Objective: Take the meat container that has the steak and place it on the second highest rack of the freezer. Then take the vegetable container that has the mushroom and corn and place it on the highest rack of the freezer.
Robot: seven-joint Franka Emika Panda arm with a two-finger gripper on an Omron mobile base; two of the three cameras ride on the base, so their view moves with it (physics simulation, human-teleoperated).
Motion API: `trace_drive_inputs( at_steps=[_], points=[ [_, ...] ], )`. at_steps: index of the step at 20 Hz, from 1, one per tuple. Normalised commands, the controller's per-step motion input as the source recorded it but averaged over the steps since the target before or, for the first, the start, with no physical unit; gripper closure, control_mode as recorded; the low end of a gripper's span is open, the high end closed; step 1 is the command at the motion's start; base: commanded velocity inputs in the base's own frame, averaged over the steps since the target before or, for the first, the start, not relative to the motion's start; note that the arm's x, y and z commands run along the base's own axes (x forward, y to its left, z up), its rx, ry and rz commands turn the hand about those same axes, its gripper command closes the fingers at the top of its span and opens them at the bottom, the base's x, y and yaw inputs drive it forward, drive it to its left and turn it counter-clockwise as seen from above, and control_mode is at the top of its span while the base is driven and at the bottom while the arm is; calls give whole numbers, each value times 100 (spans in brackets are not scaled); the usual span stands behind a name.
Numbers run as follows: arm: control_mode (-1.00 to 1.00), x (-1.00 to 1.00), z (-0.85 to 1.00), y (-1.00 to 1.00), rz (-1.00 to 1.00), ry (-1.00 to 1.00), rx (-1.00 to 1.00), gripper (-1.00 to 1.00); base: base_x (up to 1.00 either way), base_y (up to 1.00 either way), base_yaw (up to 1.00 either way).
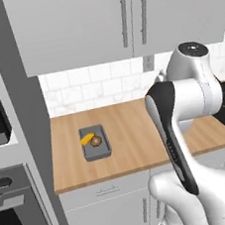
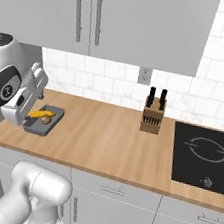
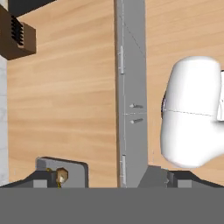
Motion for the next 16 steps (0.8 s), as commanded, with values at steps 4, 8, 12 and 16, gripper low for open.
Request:
trace_drive_inputs(
  at_steps=[4, 8, 12, 16],
  points=[
    [-100, 52, -61, 100, 0, 16, -1, -100, 0, 0, 0],
    [-100, 24, -80, 95, -1, 13, 0, -100, 0, 0, 0],
    [-100, 28, -61, 71, -1, 2, 0, -100, 0, 0, 0],
    [-100, 22, -56, 22, 0, 1, 3, -100, 0, 0, 0]
  ],
)
